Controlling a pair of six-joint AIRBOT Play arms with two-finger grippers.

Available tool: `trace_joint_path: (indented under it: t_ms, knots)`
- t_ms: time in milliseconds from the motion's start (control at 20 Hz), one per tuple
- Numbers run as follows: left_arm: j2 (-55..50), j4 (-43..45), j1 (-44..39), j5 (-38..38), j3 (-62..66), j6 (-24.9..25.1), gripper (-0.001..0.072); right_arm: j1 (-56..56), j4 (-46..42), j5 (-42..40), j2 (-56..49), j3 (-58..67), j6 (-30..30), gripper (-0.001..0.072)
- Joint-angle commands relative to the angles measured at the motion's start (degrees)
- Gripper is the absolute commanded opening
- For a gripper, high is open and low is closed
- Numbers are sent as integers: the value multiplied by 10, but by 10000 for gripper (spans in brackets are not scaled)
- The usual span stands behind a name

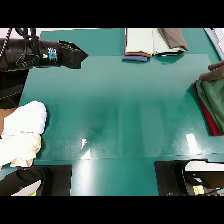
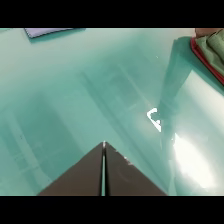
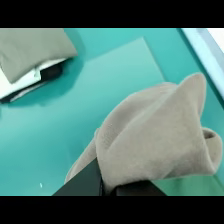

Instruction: Fold the shirts.

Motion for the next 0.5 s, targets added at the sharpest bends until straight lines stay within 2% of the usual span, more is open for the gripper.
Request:
trace_joint_path:
  t_ms: [0,350,450]
  knots:
    - [0,0,0,-1,0,2,20,-1,-30,23,29,-43,-15,15]
    - [0,1,0,-6,0,7,20,-84,-153,57,110,-215,-18,15]
    - [0,0,0,-6,0,7,20,-113,-165,60,127,-264,-38,16]
